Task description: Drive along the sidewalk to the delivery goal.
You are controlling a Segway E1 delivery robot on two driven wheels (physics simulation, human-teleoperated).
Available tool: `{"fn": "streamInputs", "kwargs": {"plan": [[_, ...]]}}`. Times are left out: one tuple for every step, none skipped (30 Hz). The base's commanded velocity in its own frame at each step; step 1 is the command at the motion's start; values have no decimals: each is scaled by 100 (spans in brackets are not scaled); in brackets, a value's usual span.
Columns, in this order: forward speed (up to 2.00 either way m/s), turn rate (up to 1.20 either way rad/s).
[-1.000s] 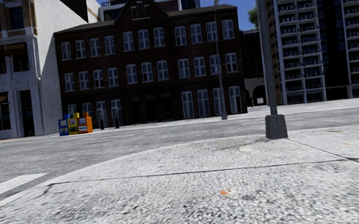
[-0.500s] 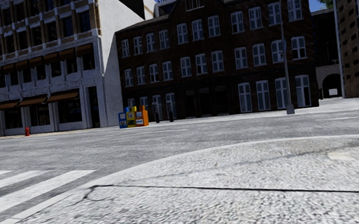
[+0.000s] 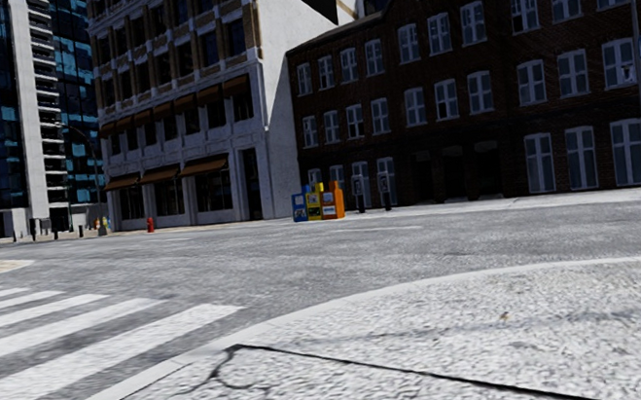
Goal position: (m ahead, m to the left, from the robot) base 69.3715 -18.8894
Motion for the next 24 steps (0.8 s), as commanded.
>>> {"fn": "streamInputs", "kwargs": {"plan": [[123,49],[124,49],[125,49],[125,49],[126,49],[126,49],[126,49],[127,49],[127,53],[127,54],[127,54],[128,54],[129,54],[129,54],[130,54],[131,54],[132,54],[133,54],[133,54],[134,54],[136,54],[138,54],[141,54],[145,54]]}}
